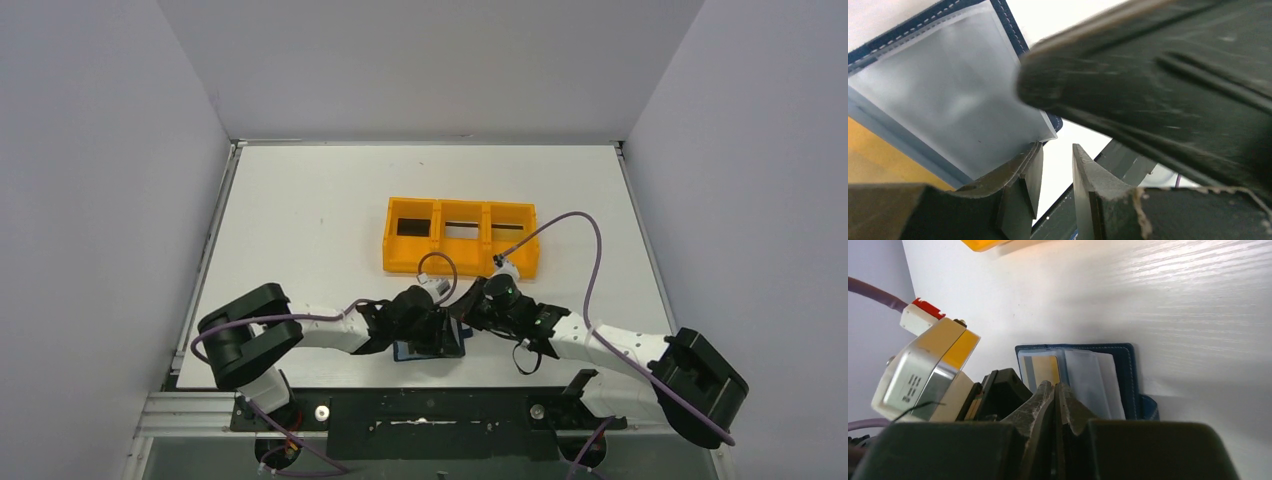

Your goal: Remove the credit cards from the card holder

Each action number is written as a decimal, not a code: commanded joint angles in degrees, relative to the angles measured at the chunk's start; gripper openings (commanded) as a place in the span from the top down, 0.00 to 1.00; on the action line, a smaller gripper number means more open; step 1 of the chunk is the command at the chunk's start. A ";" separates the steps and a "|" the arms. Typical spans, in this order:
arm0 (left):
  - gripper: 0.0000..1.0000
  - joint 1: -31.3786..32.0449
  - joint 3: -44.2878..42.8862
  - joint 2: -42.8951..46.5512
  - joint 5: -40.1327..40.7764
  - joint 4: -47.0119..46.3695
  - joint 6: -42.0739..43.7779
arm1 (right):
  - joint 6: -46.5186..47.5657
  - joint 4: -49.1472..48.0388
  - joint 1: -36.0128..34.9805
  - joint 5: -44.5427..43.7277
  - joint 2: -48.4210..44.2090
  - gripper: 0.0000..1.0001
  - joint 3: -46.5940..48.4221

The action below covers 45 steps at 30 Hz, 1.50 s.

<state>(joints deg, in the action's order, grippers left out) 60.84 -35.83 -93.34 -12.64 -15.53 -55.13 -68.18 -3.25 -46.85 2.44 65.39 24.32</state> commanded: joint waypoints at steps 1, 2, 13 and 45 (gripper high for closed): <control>0.72 2.16 0.27 -0.41 3.41 -1.77 -0.44 | 0.08 -6.18 0.44 3.70 3.95 0.99 0.29; 0.72 2.30 0.65 -0.23 3.76 -1.70 -0.60 | -0.03 -6.38 0.44 3.99 5.08 1.00 0.41; 0.69 1.90 -1.36 8.91 9.42 6.37 2.64 | -6.30 -5.88 -0.98 -2.76 5.98 0.96 -6.94; 0.66 -6.88 4.36 16.41 12.90 22.97 0.65 | 0.21 -14.71 -2.27 5.12 6.97 0.84 -3.04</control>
<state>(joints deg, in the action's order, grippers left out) 53.32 -32.97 -77.19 -0.82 7.75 -52.56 -68.40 -16.95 -48.47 6.37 70.70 19.20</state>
